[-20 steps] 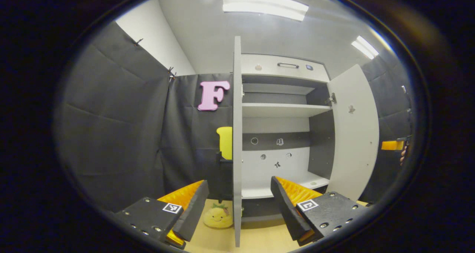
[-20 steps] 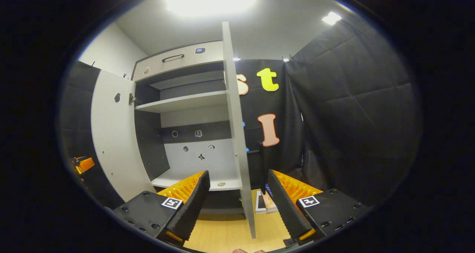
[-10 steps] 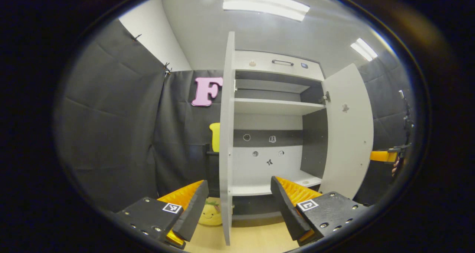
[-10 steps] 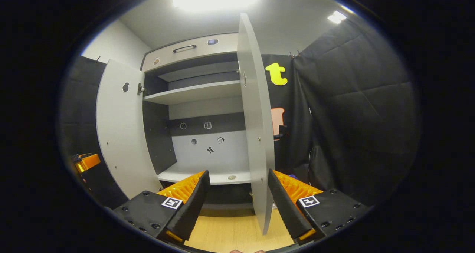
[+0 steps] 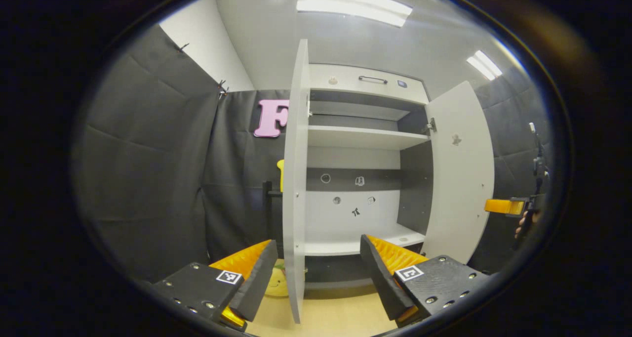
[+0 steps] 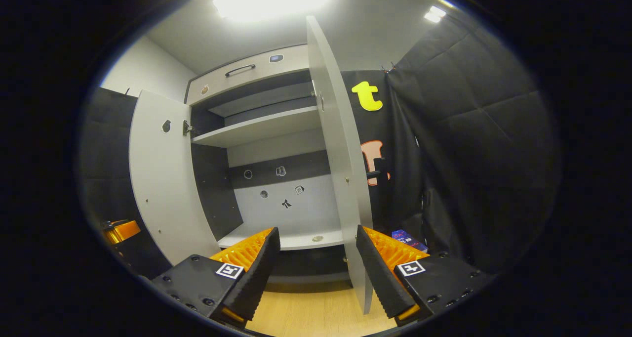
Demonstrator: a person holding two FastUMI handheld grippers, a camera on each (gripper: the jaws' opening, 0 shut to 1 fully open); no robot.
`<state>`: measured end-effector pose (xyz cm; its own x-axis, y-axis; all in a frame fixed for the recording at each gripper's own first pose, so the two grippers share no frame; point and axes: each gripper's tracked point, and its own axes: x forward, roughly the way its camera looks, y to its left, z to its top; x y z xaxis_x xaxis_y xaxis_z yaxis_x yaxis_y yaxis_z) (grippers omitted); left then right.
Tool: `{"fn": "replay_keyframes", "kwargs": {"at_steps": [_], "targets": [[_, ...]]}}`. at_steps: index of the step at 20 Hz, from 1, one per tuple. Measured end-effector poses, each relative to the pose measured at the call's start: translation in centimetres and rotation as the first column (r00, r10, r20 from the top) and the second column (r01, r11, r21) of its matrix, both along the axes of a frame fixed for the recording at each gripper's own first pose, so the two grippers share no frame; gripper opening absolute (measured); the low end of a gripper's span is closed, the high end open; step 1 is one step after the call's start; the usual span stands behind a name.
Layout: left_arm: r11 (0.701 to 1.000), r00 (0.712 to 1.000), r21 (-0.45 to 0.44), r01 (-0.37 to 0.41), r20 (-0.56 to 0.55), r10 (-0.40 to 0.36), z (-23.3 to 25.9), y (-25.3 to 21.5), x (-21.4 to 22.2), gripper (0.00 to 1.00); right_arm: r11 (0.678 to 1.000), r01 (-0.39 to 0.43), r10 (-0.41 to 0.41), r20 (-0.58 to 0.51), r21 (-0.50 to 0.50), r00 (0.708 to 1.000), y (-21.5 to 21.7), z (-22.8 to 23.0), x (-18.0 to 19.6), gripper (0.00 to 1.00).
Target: Open the right door of the double-door shoe cabinet with the right hand, and open the left door with the left hand.
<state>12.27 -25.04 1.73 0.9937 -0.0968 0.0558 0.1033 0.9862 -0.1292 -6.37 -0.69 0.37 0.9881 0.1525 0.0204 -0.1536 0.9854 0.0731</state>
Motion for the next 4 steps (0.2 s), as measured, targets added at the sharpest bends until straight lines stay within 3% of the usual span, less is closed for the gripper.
{"fn": "replay_keyframes", "kwargs": {"at_steps": [4], "targets": [[1.0, 1.0, -0.008, -0.021, -0.004, 0.021, -0.04, 0.0, -0.26, 1.0, 0.999, -0.035, 0.036, 0.013, -0.013, 0.999, 0.41, 0.11, 0.14, 0.97]]}}
